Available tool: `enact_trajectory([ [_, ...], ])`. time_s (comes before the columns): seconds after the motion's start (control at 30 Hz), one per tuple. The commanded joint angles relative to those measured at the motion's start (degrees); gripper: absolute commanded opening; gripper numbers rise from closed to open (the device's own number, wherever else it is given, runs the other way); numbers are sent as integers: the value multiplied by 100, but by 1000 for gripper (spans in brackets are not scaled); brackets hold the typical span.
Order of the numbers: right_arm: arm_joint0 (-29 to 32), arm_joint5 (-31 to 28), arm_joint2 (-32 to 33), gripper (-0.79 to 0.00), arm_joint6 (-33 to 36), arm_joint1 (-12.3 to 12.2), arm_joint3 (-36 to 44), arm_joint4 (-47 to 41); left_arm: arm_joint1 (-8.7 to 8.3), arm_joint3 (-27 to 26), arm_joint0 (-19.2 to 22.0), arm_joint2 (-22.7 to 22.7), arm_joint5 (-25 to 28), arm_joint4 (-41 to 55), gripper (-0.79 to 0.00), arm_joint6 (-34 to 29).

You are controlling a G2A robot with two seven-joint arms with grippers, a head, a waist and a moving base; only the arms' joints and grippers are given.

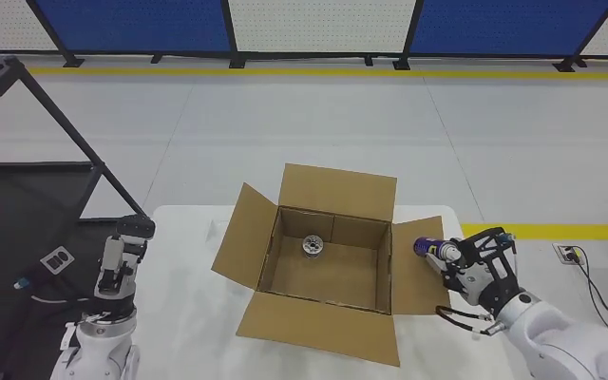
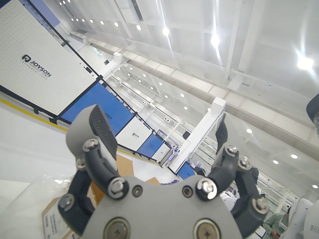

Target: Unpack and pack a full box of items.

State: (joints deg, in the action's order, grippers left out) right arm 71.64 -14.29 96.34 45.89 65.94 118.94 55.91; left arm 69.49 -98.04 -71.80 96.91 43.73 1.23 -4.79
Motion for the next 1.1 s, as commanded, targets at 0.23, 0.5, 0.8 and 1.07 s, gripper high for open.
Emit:
enact_trajectory([
  [0.23, 90, 288, 388, -785, 327, -56, -414, -371, 13, 81, 47, -75, -60, -28, 0, 3],
  [0.5, 191, 624, 510, -785, 487, -97, -810, -372, 26, 200, 208, -225, -117, -71, 0, -57],
  [0.8, -314, 747, 273, -785, 698, -137, -1922, -445, 27, 222, 247, -238, -129, -92, 0, -105],
  [1.07, -829, 803, -66, -785, 1027, -177, -2729, -250, 30, 187, 250, -258, -177, -137, 0, -111],
])
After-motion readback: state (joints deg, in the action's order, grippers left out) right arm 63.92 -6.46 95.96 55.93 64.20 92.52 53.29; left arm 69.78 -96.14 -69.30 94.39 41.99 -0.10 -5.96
